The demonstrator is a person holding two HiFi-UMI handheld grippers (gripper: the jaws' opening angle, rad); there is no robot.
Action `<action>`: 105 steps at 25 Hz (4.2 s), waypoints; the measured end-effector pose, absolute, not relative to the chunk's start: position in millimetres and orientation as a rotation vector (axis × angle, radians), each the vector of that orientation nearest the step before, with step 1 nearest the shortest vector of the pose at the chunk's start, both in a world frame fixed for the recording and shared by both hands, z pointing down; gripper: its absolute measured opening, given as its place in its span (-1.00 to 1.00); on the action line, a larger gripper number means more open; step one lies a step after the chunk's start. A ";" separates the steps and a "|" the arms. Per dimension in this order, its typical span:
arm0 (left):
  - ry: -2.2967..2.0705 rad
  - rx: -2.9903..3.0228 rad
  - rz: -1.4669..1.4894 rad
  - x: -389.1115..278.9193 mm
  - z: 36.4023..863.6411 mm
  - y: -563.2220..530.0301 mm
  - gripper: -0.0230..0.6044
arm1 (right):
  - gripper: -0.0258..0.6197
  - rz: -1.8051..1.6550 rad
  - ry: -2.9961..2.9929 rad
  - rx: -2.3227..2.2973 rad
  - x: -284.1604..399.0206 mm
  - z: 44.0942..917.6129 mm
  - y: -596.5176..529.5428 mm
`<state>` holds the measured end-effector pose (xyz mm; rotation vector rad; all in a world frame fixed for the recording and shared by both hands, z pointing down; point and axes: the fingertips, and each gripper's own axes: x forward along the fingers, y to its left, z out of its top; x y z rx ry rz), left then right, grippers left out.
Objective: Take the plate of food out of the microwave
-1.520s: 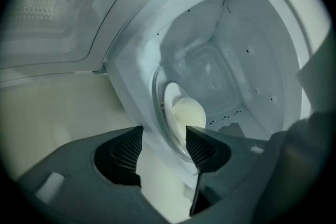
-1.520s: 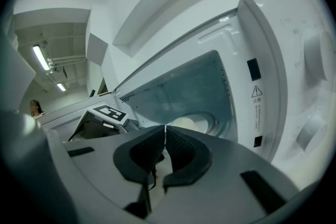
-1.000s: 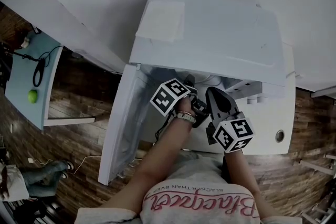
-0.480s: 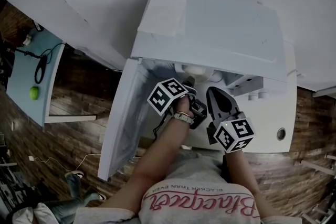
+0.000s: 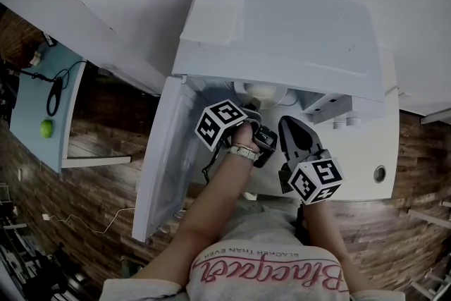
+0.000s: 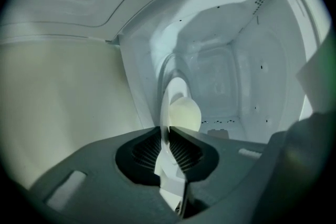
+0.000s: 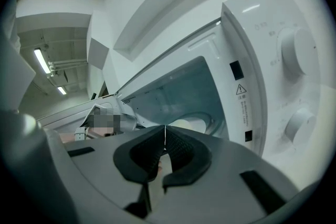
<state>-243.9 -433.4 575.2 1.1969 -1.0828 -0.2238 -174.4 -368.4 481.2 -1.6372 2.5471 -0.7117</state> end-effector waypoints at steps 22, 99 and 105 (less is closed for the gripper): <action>-1.003 1.269 -0.380 -247.3 557.4 -432.6 -0.86 | -0.88 -0.700 2.572 -1.618 -186.1 484.0 -362.8; -0.798 1.428 -0.648 -265.0 522.0 -334.8 -0.87 | -0.88 -0.470 2.661 -1.647 -211.6 451.3 -284.4; -0.814 1.435 -0.663 -262.7 517.0 -325.5 -0.87 | -0.88 -0.444 2.680 -1.618 -209.4 445.9 -274.8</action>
